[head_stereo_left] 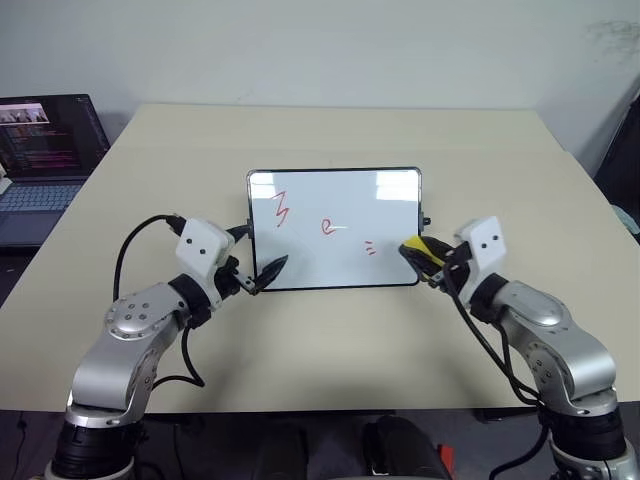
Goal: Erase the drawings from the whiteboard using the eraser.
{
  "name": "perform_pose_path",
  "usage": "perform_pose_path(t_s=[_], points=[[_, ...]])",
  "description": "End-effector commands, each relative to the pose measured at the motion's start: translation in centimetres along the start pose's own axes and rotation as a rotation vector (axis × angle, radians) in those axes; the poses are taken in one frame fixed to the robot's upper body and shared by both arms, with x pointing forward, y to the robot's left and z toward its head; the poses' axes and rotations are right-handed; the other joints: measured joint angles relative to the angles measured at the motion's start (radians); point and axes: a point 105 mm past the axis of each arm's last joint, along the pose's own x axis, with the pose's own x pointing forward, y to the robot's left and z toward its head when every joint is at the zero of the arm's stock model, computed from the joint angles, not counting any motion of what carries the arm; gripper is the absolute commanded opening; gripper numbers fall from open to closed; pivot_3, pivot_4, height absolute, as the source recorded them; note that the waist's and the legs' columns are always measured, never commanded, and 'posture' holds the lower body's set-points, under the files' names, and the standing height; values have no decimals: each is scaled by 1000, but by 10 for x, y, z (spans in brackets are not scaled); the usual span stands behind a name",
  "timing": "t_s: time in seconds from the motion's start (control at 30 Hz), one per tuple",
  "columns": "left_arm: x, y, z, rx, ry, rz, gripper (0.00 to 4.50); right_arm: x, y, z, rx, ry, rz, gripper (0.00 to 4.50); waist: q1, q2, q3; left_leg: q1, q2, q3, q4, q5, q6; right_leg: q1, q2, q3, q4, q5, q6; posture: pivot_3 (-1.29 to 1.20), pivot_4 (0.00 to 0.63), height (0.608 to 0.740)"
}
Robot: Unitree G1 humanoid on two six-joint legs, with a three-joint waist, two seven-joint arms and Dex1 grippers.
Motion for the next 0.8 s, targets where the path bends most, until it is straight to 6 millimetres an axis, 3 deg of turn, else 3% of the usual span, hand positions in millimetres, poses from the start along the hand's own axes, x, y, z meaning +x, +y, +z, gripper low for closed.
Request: perform_pose_path(t_s=[0.03,0.4,0.8], points=[[-1,11,10,26,-22,49,4500,19,18,25,-91,-83,58,1102,-3,0,0,0,0,0,0,0,0,0,0,0,0,0,0,0,150,740],[1,20,18,-26,23,17,4500,102,52,67,-441,-206,157,1102,-13,0,0,-1,0,-1,0,0,0,-1,0,-1,0,3,-5,0,150,740],[-8,9,7,-21,111,-66,4500,141,74,100,-527,-303,179,1102,-14,0,0,-2,2,-1,0,-1,-1,-2,-3,-1,1,3,-5,0,150,740]])
